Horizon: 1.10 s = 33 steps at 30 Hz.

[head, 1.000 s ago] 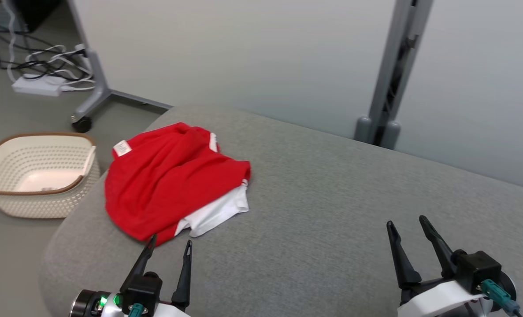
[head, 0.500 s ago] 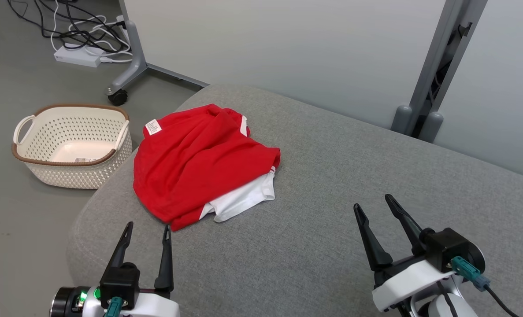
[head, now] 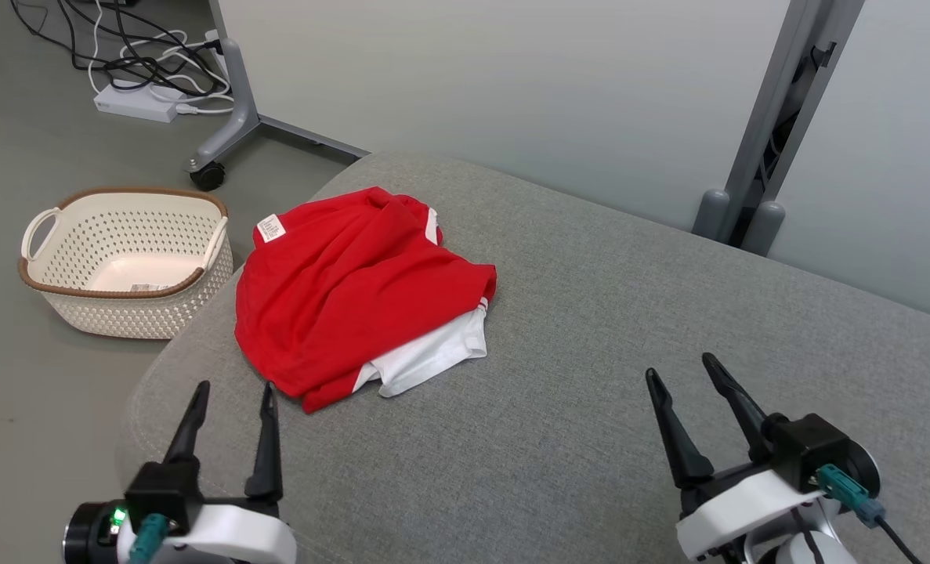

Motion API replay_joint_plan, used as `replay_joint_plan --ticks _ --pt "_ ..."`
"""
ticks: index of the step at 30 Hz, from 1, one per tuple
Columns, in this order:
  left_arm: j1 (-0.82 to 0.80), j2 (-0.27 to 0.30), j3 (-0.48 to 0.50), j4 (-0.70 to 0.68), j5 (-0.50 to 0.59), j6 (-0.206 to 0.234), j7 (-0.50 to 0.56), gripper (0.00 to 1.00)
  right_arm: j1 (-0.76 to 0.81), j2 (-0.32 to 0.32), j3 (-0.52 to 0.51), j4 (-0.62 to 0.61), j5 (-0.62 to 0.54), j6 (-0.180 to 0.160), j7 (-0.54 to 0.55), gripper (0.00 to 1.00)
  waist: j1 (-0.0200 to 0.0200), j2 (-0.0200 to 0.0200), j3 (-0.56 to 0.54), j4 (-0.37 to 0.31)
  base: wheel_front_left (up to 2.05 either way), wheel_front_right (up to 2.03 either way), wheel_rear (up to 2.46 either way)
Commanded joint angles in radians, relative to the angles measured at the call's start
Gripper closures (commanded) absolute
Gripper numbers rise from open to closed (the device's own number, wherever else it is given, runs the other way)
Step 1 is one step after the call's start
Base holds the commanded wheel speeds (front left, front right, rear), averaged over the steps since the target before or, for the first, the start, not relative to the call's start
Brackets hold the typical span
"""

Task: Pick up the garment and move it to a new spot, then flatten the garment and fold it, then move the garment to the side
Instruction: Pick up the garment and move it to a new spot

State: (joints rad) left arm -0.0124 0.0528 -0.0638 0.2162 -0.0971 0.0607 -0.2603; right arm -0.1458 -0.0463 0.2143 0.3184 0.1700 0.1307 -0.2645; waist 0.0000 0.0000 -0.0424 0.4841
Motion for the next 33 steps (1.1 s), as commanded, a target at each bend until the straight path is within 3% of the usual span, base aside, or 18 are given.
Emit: replay_joint_plan --ticks 1,7,15,18,25,33 --pt "-0.019 0.003 0.013 0.007 -0.014 -0.011 -0.005 0.0 0.01 -0.007 -0.009 -0.007 -0.009 0.0 -0.003 0.0 0.0 0.0 0.0 0.0 0.0 0.0 0.0" --pt "-0.118 0.041 0.072 0.065 -0.041 -0.115 -0.005 0.0 0.062 -0.007 -0.048 -0.05 -0.04 0.0 -0.002 0.0 0.0 0.0 0.008 -0.009 0.0 0.0 0.0" --pt "-0.369 0.143 0.115 0.222 -0.143 -0.184 0.004 0.0 0.0 -0.008 -0.046 -0.098 -0.12 0.0 -0.002 0.0 0.0 0.0 0.141 -0.098 0.0 0.0 0.0" --pt "-0.472 0.206 0.06 0.299 -0.182 -0.191 0.053 0.0 -0.026 -0.008 -0.032 -0.106 -0.143 0.0 -0.003 0.0 0.0 0.0 0.182 -0.128 0.0 0.0 0.0" --pt "-0.637 0.353 -0.194 0.42 -0.353 -0.19 0.185 0.0 -0.086 -0.008 0.0 -0.113 -0.168 0.0 -0.002 0.0 0.0 0.0 0.26 -0.202 0.0 0.0 0.0" --pt "-0.762 0.461 -0.455 0.516 -0.575 -0.191 0.342 0.0 -0.132 -0.007 0.005 -0.12 -0.187 0.0 -0.002 0.0 0.0 0.0 0.337 -0.263 0.0 0.0 0.0"
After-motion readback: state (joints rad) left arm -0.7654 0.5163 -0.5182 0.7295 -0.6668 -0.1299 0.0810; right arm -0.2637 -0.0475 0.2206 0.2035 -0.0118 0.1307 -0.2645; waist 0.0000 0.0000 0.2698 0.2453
